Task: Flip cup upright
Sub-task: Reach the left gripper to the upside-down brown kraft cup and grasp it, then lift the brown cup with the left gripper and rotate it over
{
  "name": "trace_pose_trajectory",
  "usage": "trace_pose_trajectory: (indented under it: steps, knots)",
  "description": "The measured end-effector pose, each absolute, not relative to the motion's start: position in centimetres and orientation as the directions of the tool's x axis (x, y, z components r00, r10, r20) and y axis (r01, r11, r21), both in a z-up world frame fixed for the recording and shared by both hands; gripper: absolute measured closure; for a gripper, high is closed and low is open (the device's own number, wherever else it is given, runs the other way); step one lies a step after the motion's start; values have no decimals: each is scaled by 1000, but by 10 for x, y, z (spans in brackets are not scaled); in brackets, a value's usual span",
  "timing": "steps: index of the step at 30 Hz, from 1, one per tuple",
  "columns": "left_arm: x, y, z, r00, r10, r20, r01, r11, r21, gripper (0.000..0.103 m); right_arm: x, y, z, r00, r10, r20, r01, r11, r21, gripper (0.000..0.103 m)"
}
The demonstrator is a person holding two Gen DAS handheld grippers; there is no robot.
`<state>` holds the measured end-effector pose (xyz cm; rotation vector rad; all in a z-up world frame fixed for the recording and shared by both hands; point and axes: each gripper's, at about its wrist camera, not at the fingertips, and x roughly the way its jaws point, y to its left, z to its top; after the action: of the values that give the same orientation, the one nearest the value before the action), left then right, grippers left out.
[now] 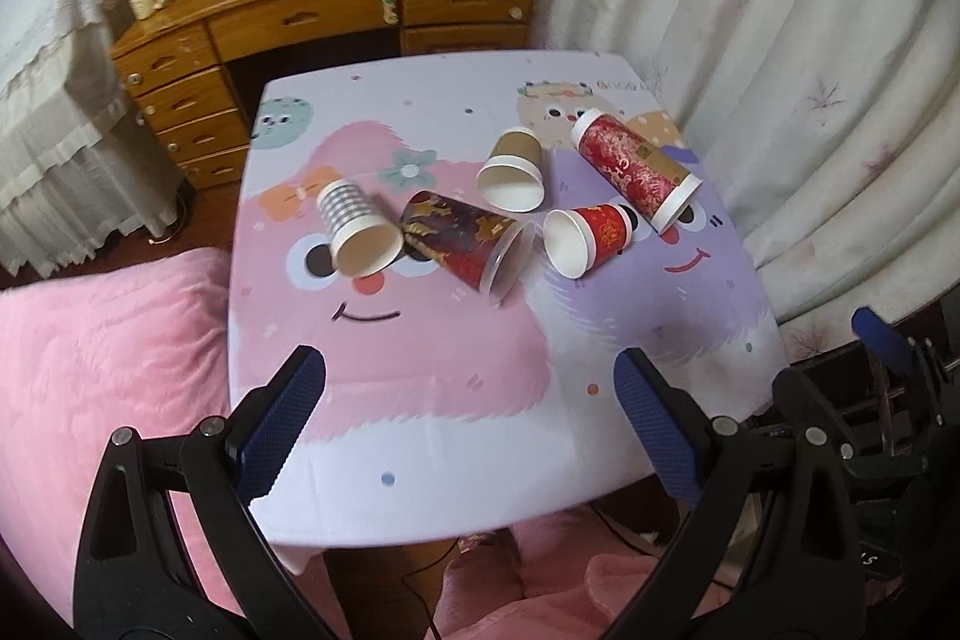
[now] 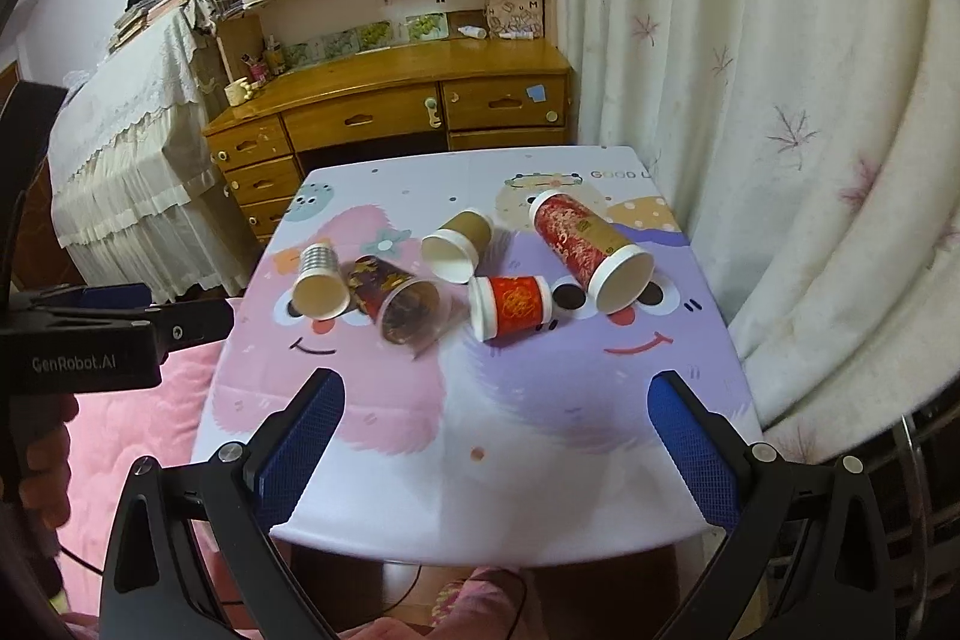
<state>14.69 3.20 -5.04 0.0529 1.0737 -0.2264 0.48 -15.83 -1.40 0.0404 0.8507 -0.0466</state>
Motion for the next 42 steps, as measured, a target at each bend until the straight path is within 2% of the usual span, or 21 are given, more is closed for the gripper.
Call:
trace_pose_trajectory:
  steps: [8, 18, 22, 30, 31, 33, 37, 38, 42]
  knots:
    - [270, -27, -88, 357, -85, -930, 268, 963, 16, 7, 118, -209, -43, 633, -15, -774, -15, 999, -31, 0]
    - [417, -94, -191, 103, 24, -994, 297, 953, 54, 7, 252, -247, -112, 581, -38, -813, -151, 976, -154, 0]
    - [443, -113, -225, 34, 53, -998, 324, 944, 61, 7, 287, -255, -141, 563, -42, -825, -199, 962, -185, 0]
    - [483, -130, -284, -104, 123, -987, 305, 948, 86, 7, 314, -258, -179, 531, 0, -847, -252, 955, -158, 0]
    - [487, -132, -291, -122, 136, -983, 302, 949, 93, 8, 317, -259, -182, 527, 10, -850, -253, 956, -146, 0]
    - [491, -133, -297, -135, 129, -982, 290, 953, 85, 19, 320, -260, -185, 522, 26, -852, -254, 959, -127, 0]
    - [497, -138, -306, -163, 100, -981, 281, 958, 51, 31, 319, -259, -188, 510, 47, -859, -271, 956, -109, 0]
    - [499, -139, -308, -165, 97, -982, 278, 959, 48, 38, 316, -259, -188, 507, 47, -860, -274, 956, -109, 0]
    - [499, -143, -308, -163, 70, -984, 272, 962, 23, 41, 308, -258, -185, 507, 47, -861, -261, 960, -102, 0]
